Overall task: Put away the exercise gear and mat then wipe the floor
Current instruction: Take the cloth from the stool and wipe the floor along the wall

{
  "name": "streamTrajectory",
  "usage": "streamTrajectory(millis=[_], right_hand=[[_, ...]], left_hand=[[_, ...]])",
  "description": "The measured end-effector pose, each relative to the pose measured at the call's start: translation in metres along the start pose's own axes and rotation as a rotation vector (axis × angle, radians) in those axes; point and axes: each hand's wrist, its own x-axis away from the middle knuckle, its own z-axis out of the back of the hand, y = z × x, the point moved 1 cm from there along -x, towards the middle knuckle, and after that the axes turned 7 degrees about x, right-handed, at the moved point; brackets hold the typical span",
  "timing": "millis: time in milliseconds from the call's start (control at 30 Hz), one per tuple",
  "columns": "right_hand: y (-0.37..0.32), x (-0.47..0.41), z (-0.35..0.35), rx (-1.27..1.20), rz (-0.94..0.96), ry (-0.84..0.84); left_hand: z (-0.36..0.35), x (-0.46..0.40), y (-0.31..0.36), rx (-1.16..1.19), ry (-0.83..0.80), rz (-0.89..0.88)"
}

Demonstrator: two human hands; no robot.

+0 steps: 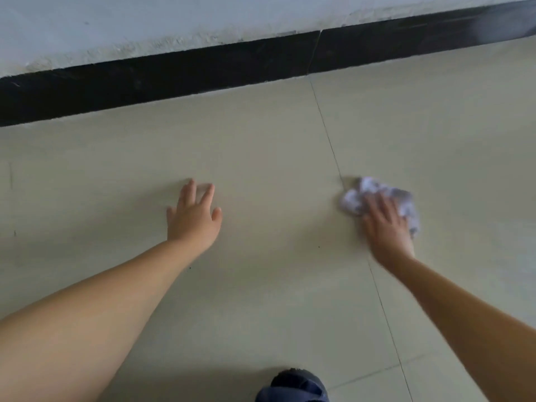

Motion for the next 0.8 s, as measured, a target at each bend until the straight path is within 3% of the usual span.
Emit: streamTrajectory(millis=[67, 100, 167, 267, 367, 433, 500, 567, 667, 733, 800], right_hand=[[0.001, -0.044, 0.031, -0.191, -0.481, -0.054], [-0.014, -0.066, 0.041, -0.225, -0.600, -0.083], [-0.066, -0.099, 0.045, -0.187, -0.556, -0.088], [-0.170, -0.105, 0.023, -0.036, -0.109, -0.032], [-0.254, -0.073, -0.001, 0.159, 0.547, -0.042], [-0.260, -0.081, 0.000, 0.279, 0.967, -0.104], [-0.232, -0.117, 0.016, 0.313, 1.121, -0.101], [-0.184, -0.161, 0.036, 0.257, 0.929, -0.044], [-0.103, -0.210, 0.070, 0.119, 0.289, 0.053], [-0.074, -0.216, 0.080, 0.002, -0.100, 0.026], [-0.079, -0.210, 0.075, -0.079, -0.317, 0.001]], left_hand=[[-0.001, 0.001, -0.001, -0.002, 0.002, -0.027], [-0.001, 0.002, -0.002, 0.001, 0.010, -0.040], [0.001, 0.002, -0.005, -0.001, 0.019, -0.056], [-0.002, 0.001, -0.007, -0.030, 0.011, -0.063], [-0.008, 0.002, -0.009, -0.036, 0.001, -0.062], [-0.010, 0.001, -0.013, -0.038, -0.038, -0.058], [-0.009, 0.001, -0.016, -0.074, -0.067, -0.066], [-0.009, 0.002, -0.017, -0.100, -0.069, -0.075], [-0.009, 0.002, -0.017, -0.089, -0.069, -0.075], [-0.009, 0.002, -0.017, -0.090, -0.074, -0.078], [-0.008, 0.003, -0.017, -0.085, -0.078, -0.078]])
